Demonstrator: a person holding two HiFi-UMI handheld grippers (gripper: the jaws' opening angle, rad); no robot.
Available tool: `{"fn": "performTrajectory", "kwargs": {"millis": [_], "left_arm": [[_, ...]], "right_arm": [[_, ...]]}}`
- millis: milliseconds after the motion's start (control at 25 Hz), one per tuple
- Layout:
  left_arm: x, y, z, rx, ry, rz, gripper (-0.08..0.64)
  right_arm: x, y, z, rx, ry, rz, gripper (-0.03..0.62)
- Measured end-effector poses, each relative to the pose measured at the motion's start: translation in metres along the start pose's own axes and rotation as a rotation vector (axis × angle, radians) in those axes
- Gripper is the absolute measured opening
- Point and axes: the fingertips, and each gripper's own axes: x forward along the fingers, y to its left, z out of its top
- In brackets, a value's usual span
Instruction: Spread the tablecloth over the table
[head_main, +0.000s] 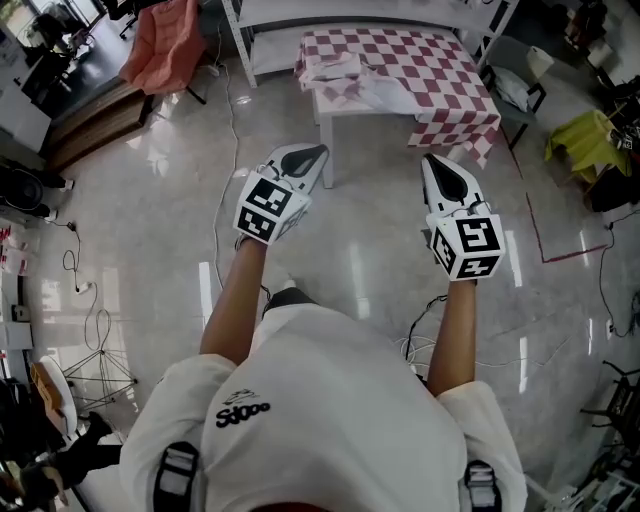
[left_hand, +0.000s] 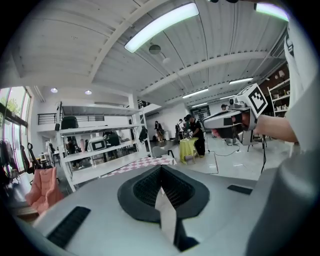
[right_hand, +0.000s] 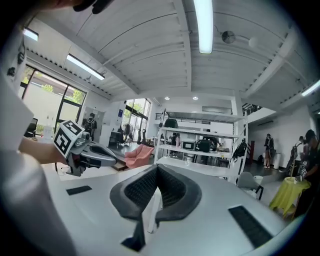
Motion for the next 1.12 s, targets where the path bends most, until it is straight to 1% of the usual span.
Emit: {"fn": "performTrajectory", "kwargs": {"millis": [280,480,680,840,1120], "left_arm": [[0.013,0.005,0.001,0.009,-0.003,-0.001,0.028],[0.036,0.031,-0.009,0.008,-0.001,-0.013,0.028],[0.075,0.080,-0.015,0.002,-0.012,-0.033,0.028],[0.112,0.127,-0.015,0.006,-0.020,-0.064,0.028],[0.169,0.204,-0.016,-0.005,-0.011,-0.110,0.028]], "right_arm": [[0.006,-0.013,-0.010,0.029,-0.004,-0.015,0.021],[0.033,-0.022,-0.023,0.038,0.018,-0.038,0.021],[0.086,-0.043,-0.028,0.061,0.027,-0.075,0.021],[0.139,-0.064,-0.025,0.056,0.035,-0.115,0.021],[0.224,-0.087,-0.018,0.081,0.051,-0.126,0.021]]}}
